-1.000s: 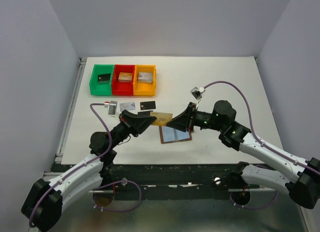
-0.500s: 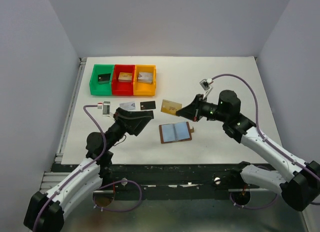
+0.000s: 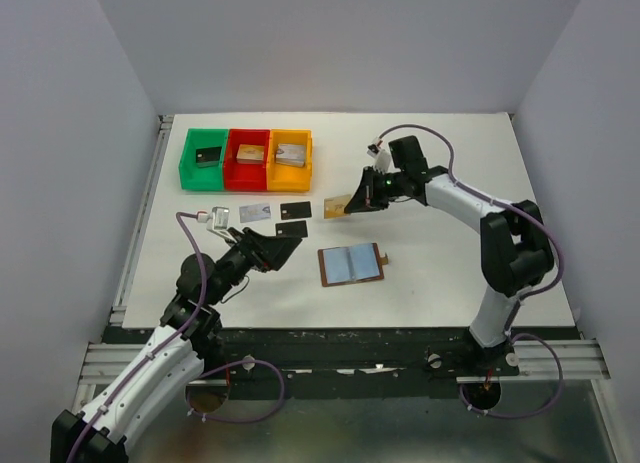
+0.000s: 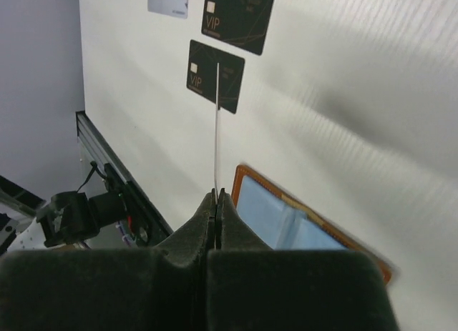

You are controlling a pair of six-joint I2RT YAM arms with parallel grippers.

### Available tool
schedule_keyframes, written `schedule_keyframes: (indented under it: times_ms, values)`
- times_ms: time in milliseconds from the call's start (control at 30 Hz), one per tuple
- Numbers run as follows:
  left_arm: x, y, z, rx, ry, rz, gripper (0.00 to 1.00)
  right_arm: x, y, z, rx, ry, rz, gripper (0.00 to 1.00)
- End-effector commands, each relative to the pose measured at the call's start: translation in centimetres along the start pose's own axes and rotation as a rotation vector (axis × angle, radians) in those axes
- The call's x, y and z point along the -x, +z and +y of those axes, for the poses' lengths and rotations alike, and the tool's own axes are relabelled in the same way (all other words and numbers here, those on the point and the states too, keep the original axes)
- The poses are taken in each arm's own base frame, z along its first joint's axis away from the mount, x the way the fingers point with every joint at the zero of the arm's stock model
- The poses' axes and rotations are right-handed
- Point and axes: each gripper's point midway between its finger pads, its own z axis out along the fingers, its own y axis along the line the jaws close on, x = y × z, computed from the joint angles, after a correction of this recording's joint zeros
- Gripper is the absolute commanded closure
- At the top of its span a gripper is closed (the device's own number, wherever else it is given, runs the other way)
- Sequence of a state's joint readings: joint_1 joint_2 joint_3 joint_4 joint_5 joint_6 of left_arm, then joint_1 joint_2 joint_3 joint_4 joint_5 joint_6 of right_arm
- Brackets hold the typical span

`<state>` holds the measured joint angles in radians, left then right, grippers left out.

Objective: Take the credit cards out of the card holder
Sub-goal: Place the credit card at the center of the board.

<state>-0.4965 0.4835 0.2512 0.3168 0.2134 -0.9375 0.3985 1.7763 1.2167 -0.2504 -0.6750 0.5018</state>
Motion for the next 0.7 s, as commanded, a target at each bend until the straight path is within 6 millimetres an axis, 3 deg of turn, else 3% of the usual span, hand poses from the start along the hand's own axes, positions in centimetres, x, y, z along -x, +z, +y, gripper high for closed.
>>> schedule_keyframes:
  times_ms: [0, 300, 667]
  values:
    - [-1.7, -0.4, 1.5, 0.032, 0.002, 0.058, 0.01, 1.4, 0.9, -0.6, 0.005, 0.01, 0.074, 1.0]
    - [-3.1, -0.3, 1.9, 0.021, -0.025, 0.105, 0.02, 0.9, 3.7, -5.5, -0.069, 0.091, 0.175, 1.0]
    - [-3.8, 0.6, 2.5, 0.024, -0.03, 0.147, 0.01, 0.2, 4.5, -7.3, -0.091, 0.121, 0.21, 0.99]
